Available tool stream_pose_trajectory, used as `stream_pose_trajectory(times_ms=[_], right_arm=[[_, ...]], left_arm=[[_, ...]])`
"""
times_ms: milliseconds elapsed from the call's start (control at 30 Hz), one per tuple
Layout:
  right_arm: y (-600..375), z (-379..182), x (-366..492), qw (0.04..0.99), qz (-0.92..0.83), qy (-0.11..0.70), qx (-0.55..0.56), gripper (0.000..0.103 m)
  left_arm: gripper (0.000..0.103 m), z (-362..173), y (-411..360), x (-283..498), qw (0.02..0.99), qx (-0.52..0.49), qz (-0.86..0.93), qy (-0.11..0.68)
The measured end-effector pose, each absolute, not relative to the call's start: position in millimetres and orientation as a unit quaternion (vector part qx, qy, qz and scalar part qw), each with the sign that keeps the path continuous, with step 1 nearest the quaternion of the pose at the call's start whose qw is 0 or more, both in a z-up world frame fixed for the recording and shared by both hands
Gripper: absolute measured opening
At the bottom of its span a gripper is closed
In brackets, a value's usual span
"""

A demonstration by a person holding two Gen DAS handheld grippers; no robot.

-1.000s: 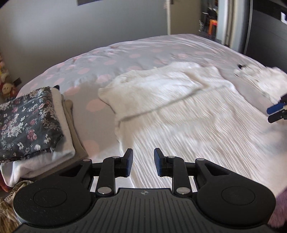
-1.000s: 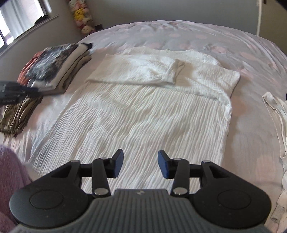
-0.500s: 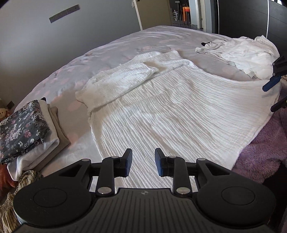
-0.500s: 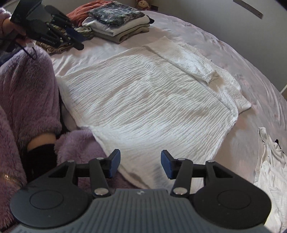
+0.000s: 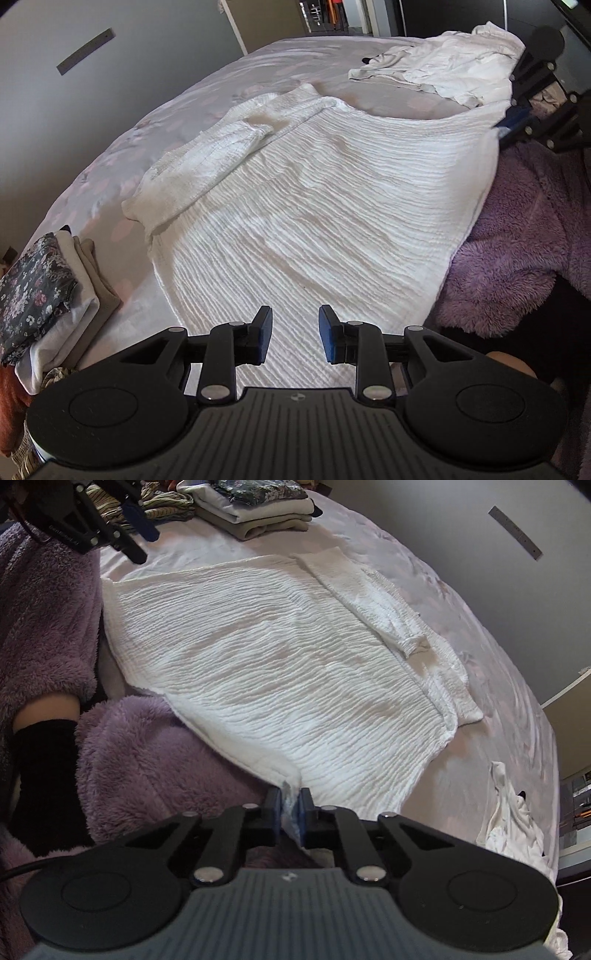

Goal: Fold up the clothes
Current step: 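Close the right gripper on the shirt hem, then the left gripper beside it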

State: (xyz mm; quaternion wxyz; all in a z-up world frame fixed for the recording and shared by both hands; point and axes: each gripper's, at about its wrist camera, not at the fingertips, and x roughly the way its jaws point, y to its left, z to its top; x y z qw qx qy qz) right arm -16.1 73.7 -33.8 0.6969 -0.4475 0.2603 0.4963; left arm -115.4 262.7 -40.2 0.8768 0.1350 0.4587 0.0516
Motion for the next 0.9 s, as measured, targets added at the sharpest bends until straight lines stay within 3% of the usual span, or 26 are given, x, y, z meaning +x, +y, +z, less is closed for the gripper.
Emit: stream_pose_trajectory(times_ms=[67,167,200,533,667,900], right_arm=[[75.8,-26.9,-8.4,0.710,0.494,0.257,-0.431,0.010],[79.5,-15.4,6.1,0.732,0.487,0.253,-0.404,0.010],[80.7,-11.5,9.9,0.738,0.485,0.251,-0.397,0.009],[78.9,7.6,25.8,0.761,0.481,0.238,-0.364,0.009],[75.9,13.1,30.8,0.771,0.480,0.236,-0.347,0.009],[62.1,20.5,36.3,0.784,0.470,0.240,-0.327,0.009]], left_arm=[[0.030,-43.0,255.6,-114.1,0.876,0.144,0.040,0.459],[0.048,-48.3,245.1,-111.4,0.872,0.158,0.024,0.462],[0.048,-52.8,241.9,-108.4,0.868,0.162,0.021,0.469],[0.048,-97.7,210.3,-79.0,0.821,0.204,-0.011,0.533],[0.047,-119.4,214.6,-69.1,0.785,0.226,0.060,0.574],[0.030,-117.4,269.7,-55.0,0.750,0.140,0.195,0.617]])
